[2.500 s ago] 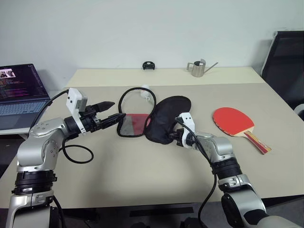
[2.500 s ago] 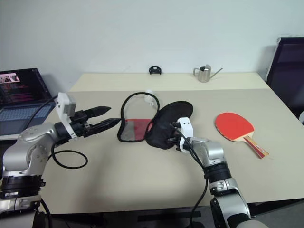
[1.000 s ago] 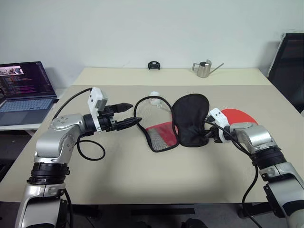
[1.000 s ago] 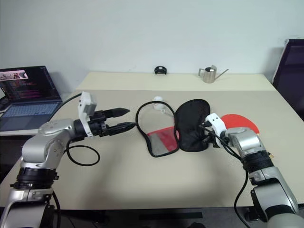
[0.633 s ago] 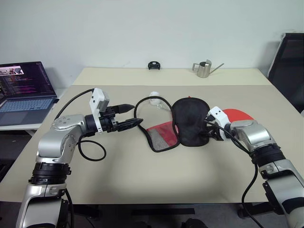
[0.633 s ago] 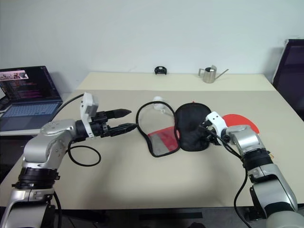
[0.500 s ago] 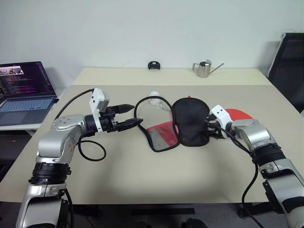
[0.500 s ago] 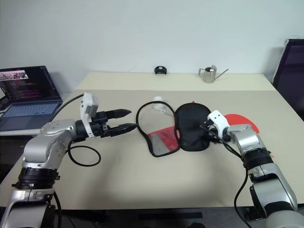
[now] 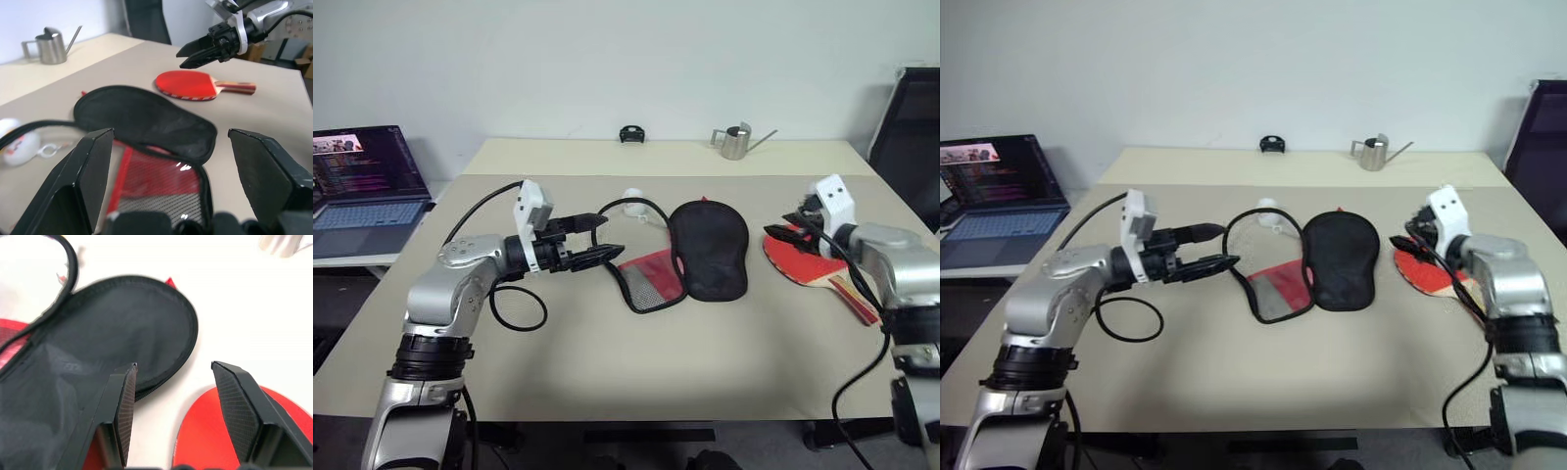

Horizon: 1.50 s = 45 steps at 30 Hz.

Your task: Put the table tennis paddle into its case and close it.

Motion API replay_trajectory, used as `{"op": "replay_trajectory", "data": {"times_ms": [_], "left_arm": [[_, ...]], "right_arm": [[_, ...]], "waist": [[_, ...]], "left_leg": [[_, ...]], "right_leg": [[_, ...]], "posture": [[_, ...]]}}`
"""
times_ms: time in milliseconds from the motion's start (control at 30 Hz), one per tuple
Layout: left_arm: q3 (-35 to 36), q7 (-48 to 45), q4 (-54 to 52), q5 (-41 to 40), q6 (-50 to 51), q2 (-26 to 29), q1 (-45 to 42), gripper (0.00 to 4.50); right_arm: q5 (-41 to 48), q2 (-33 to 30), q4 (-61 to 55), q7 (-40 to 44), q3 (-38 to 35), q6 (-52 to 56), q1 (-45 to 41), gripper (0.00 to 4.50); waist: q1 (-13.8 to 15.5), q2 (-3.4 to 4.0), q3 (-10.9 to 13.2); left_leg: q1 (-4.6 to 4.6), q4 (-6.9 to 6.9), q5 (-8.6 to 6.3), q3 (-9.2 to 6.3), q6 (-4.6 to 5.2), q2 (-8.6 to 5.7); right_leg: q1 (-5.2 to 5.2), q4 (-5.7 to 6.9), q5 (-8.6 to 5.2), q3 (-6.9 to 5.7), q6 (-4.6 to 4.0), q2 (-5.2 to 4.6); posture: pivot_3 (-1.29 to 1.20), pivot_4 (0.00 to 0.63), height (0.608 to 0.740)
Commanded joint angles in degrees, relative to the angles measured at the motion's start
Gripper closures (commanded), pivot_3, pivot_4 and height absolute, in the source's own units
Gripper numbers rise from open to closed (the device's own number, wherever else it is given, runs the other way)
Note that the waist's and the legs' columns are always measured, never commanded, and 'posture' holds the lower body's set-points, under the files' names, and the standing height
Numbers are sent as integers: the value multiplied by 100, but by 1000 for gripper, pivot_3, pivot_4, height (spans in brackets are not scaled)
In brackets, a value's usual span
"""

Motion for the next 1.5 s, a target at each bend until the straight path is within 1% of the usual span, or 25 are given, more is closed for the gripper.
{"op": "replay_trajectory", "data": {"times_ms": [33,133,200,300,467,567,733,933,1233,1333,1400,1433,1467,1500], "left_arm": [[-131,6,-442,-148,124,-120,-300,418],[-367,-74,-564,-115,203,-224,-408,418],[-528,-111,-614,-55,237,-289,-486,418],[-708,-150,-650,-1,249,-329,-577,418],[-1125,-57,-648,173,313,-548,-817,418],[-1273,30,-656,242,326,-736,-945,418],[-1346,9,-616,312,297,-871,-1015,418],[-1309,-47,-584,358,281,-888,-1006,418],[-1276,-35,-572,426,258,-874,-905,418],[-1256,-35,-591,438,267,-846,-860,418],[-1239,-31,-601,450,272,-816,-825,418],[-1217,-16,-605,454,279,-795,-798,418],[-1183,2,-609,456,283,-765,-766,418],[-1131,27,-609,452,291,-724,-728,418]], "right_arm": [[99,-375,-344,189,-333,-244,485,1819],[98,-700,-330,471,-407,-434,966,1819],[-18,-868,-201,439,-424,-651,1197,1819],[-91,-1028,-45,430,-435,-858,1391,1819],[-81,-1143,280,365,-549,-767,1557,1819],[-114,-1155,606,410,-480,-809,1556,1819],[-290,-1207,1218,565,-291,-1055,1495,1819],[-495,-1174,1957,677,-146,-1393,1186,1819],[-669,-872,2834,649,35,-1638,657,1819],[-770,-798,2998,550,99,-1697,581,2431],[-788,-763,3027,523,124,-1700,569,3086],[-794,-744,3019,465,121,-1681,575,3341],[-811,-729,3001,400,115,-1680,587,3441],[-824,-716,2971,325,98,-1716,604,3441]], "waist": [[12,-1,1],[13,-1,1],[3,-1,1],[-41,0,1],[-26,0,1],[-13,-1,1],[-17,-1,1],[-26,-1,1],[-40,-4,-1],[-53,-12,-5],[-54,-14,-6],[-53,-15,-5],[-52,-18,-4],[-51,-21,-2]], "left_leg": [[0,1,0,0,0,-1],[0,3,-7,2,13,-1],[2,2,-7,2,14,-1],[9,2,-7,8,15,-1],[16,3,-6,9,16,3],[15,5,-6,9,15,2],[14,4,3,10,1,2],[21,5,3,12,1,2],[30,9,4,12,0,2],[39,9,4,13,0,2],[45,12,4,13,1,3],[54,14,4,13,1,2],[66,14,4,13,2,2],[80,14,2,12,6,2]], "right_leg": [[0,1,0,0,0,0],[0,4,0,3,0,0],[1,5,0,4,0,1],[2,8,0,12,0,3],[8,10,0,13,0,7],[10,9,0,13,0,6],[9,8,0,13,0,6],[14,8,0,14,0,6],[25,9,0,15,1,6],[32,9,2,17,3,6],[41,9,5,17,8,6],[54,7,7,18,11,6],[67,5,8,18,13,6],[83,3,8,18,13,5]], "posture": [[0,150,740],[0,150,740],[0,150,740],[0,150,740],[0,150,740],[0,150,740],[0,150,740],[0,150,740],[0,150,740],[0,150,740],[0,150,740],[0,150,740],[0,150,740],[0,150,740]]}}
